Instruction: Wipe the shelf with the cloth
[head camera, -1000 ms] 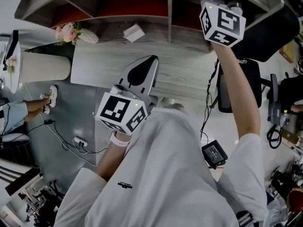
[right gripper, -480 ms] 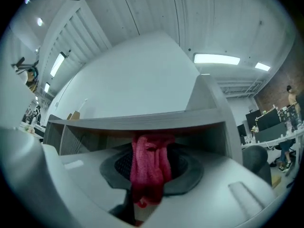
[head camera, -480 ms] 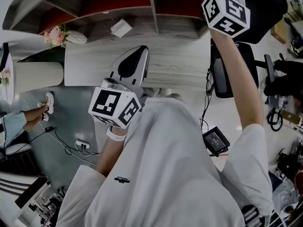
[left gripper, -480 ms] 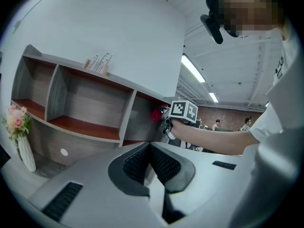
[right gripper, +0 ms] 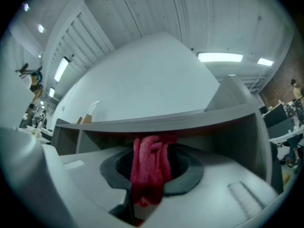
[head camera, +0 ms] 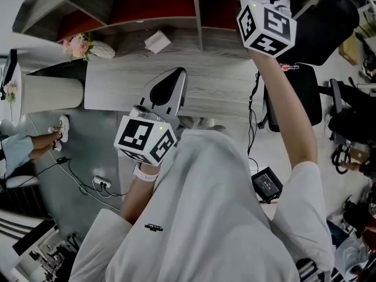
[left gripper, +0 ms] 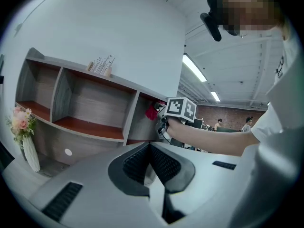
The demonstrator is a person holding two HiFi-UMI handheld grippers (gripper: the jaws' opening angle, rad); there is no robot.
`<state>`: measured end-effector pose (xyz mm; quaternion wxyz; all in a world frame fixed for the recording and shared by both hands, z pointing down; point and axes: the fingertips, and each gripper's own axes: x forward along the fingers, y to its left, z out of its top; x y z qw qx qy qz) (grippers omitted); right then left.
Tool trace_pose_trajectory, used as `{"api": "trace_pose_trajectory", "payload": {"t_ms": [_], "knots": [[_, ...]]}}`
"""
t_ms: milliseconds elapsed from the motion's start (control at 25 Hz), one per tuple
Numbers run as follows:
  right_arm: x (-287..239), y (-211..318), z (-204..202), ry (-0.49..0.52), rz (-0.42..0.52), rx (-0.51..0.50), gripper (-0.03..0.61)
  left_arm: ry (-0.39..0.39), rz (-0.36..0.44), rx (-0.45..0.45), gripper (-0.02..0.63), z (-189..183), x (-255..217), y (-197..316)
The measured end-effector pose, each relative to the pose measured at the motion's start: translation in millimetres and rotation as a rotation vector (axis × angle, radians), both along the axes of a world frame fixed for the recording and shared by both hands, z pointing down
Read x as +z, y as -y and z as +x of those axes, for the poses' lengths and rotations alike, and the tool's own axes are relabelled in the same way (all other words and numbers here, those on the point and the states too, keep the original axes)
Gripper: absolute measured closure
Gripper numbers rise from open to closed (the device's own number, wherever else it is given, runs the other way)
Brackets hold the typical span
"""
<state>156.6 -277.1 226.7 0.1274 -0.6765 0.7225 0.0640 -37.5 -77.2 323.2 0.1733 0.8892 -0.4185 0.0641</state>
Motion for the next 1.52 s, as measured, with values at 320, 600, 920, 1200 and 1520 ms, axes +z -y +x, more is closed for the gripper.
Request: {"api": "trace_pose_trajectory", "payload": {"t_ms": [320, 600, 920, 1200, 1520], "knots": [[0.7, -32.3, -73.4, -0.076, -0.015, -0.306, 0.468, -0.012, 0.013, -0.017, 0.612, -4.0, -4.8, 2.1], [14.5, -90.2, -68.2, -0.058, -0.102, -0.465, 0.468, -0.027, 0.020, -0.022, 0.612, -4.5, -10.8, 4.0], [19.6, -152.2, -53.1, -0.054, -0.170, -0.481, 0.468, -0.018, 0.007, -0.006, 0.612, -1.9, -4.8, 6.4], [17.2, -193.8, -52.7, -0.115, -0.168, -0.478, 0.468, -0.011, 0.007, 0.017, 0.612, 1.4, -5.8, 2.9], [14.8, -214.0, -35.4, -0.162, -0.180, -0.421, 0.468, -0.009, 0.021, 0.044, 0.612, 0.1, -13.0, 1.4]]}}
